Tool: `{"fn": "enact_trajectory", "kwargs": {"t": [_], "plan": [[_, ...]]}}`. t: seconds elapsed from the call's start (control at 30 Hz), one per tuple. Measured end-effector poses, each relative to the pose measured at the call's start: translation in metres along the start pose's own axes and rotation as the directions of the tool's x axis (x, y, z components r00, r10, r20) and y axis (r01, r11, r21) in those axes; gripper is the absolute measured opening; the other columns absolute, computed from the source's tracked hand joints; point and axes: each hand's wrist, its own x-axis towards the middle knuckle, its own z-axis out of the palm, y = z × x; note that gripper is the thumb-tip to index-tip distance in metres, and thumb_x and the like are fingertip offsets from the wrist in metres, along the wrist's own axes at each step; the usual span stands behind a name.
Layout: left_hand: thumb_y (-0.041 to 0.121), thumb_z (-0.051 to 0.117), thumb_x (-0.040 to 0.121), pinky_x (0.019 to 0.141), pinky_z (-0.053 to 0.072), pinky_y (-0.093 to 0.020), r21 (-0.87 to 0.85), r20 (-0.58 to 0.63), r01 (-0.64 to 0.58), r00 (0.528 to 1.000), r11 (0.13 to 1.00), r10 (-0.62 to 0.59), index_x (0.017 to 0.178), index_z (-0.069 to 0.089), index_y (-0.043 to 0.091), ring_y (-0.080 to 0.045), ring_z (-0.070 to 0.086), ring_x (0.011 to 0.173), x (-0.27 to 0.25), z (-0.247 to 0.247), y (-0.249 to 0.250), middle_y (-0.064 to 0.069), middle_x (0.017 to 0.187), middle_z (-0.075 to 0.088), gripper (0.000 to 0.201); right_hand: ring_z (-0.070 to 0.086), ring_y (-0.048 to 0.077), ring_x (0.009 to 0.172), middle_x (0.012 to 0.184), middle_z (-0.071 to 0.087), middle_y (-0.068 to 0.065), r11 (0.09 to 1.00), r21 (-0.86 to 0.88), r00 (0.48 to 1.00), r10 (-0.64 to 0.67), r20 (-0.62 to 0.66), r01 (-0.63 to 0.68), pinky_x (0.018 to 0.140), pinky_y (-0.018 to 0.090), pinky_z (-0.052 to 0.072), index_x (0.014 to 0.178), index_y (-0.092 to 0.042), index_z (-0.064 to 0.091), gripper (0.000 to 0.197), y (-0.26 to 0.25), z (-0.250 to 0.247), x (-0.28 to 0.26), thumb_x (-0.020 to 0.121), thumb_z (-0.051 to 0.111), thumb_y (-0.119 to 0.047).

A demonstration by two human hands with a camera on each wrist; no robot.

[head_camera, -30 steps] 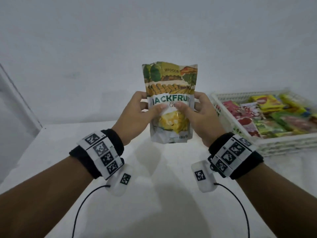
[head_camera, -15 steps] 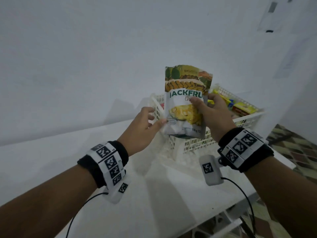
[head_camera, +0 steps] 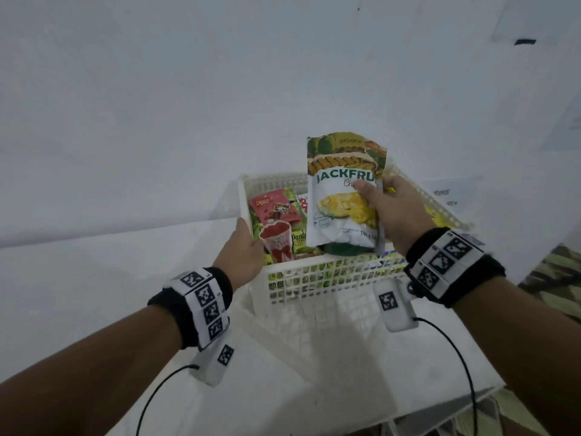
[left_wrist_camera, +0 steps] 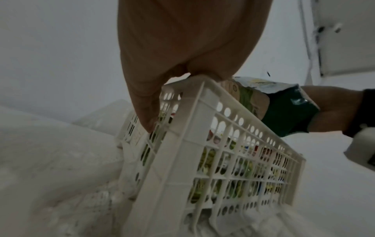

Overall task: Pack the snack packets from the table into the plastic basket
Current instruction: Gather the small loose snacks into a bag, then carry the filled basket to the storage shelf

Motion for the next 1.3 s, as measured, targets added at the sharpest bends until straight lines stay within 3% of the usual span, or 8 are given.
{"fn": "enact_trajectory", "kwargs": {"t": [0.1, 0.33, 0.53, 0.7, 0.87, 1.07, 1.2, 1.3], "plan": [[0.016, 0.037, 0.105, 0.09, 0.056, -0.057, 0.066, -0.033, 0.027, 0.999, 0.997, -0.025, 0.133, 0.038, 0.014, -0.028, 0.065, 0.106, 0.005, 0.002, -0.009, -0.011, 0.123, 0.062, 0.028, 0.072, 0.026, 0.101, 0.118, 0.071, 0.007, 0.999, 0.02, 1.0, 0.029, 0.011, -0.029, 0.091, 0.05, 0.059, 0.124, -0.016, 0.061, 0.104, 0.007, -0.002, 0.013, 0.048, 0.079, -0.085], [0.016, 0.037, 0.104, 0.087, 0.059, -0.048, 0.038, -0.059, 0.033, 0.998, 0.999, -0.03, 0.125, 0.045, 0.02, -0.021, 0.066, 0.102, 0.007, 0.006, -0.009, -0.002, 0.117, 0.065, 0.023, 0.073, 0.029, 0.098, 0.116, 0.071, 0.01, 0.998, 0.018, 0.997, 0.068, 0.024, -0.068, 0.088, 0.05, 0.06, 0.124, -0.012, 0.059, 0.097, 0.008, -0.002, 0.022, 0.058, 0.081, -0.079], [0.017, 0.039, 0.106, 0.1, 0.05, -0.041, 0.021, -0.098, 0.091, 0.991, 0.996, -0.089, 0.152, 0.03, 0.021, -0.023, 0.056, 0.114, 0.006, 0.008, -0.007, 0.004, 0.129, 0.052, 0.048, 0.071, 0.009, 0.065, 0.097, 0.073, 0.006, 1.0, -0.018, 0.996, 0.024, 0.089, -0.022, 0.051, 0.021, 0.053, 0.112, -0.009, 0.058, 0.044, 0.006, -0.015, 0.03, 0.091, 0.074, -0.043], [0.024, 0.042, 0.107, 0.117, 0.037, -0.046, 0.061, -0.187, 0.173, 0.969, 0.983, -0.159, 0.162, 0.016, 0.023, -0.028, 0.04, 0.143, 0.011, 0.014, -0.008, -0.004, 0.162, 0.033, 0.06, 0.075, 0.024, 0.093, 0.11, 0.074, 0.007, 1.0, -0.01, 0.98, 0.023, 0.199, -0.022, 0.082, 0.048, 0.062, 0.12, -0.015, 0.06, 0.078, 0.015, -0.029, 0.047, 0.068, 0.081, -0.069], [0.031, 0.042, 0.106, 0.107, 0.047, -0.052, 0.114, -0.251, 0.233, 0.947, 0.966, -0.199, 0.158, 0.027, 0.023, -0.033, 0.054, 0.129, 0.014, 0.017, -0.007, -0.008, 0.152, 0.047, 0.055, 0.07, 0.02, 0.073, 0.115, 0.071, 0.009, 0.999, -0.052, 0.957, 0.025, 0.289, -0.011, 0.053, 0.031, 0.051, 0.126, -0.018, 0.059, 0.105, 0.033, -0.041, 0.079, 0.05, 0.077, -0.088], [0.032, 0.042, 0.107, 0.107, 0.046, -0.05, 0.282, -0.269, 0.251, 0.947, 0.926, -0.175, 0.152, 0.035, 0.02, -0.033, 0.055, 0.127, 0.018, 0.015, -0.01, -0.008, 0.148, 0.052, 0.047, 0.072, 0.027, 0.083, 0.11, 0.073, 0.007, 0.995, -0.094, 0.953, 0.052, 0.3, -0.025, 0.08, 0.051, 0.059, 0.12, -0.024, 0.059, 0.101, 0.032, -0.043, 0.087, 0.046, 0.077, -0.089], [0.028, 0.042, 0.108, 0.11, 0.043, -0.047, 0.303, -0.285, 0.257, 0.943, 0.918, -0.17, 0.156, 0.032, 0.017, -0.033, 0.051, 0.132, 0.02, 0.017, -0.008, -0.011, 0.152, 0.047, 0.05, 0.064, 0.029, 0.082, 0.09, 0.06, 0.009, 0.987, -0.158, 0.947, 0.069, 0.312, -0.019, 0.084, 0.045, 0.056, 0.101, -0.007, 0.056, 0.061, 0.017, -0.039, 0.079, 0.082, 0.075, -0.061], [0.028, 0.042, 0.108, 0.115, 0.037, -0.044, 0.329, -0.292, 0.263, 0.942, 0.907, -0.167, 0.159, 0.027, 0.014, -0.033, 0.044, 0.14, 0.022, 0.017, -0.01, -0.012, 0.158, 0.039, 0.054, 0.056, 0.029, 0.115, 0.118, 0.06, 0.004, 0.958, -0.288, 0.923, 0.111, 0.37, 0.0, 0.108, 0.05, 0.046, 0.12, -0.016, 0.06, 0.052, 0.015, -0.038, 0.083, 0.091, 0.067, -0.058]]}}
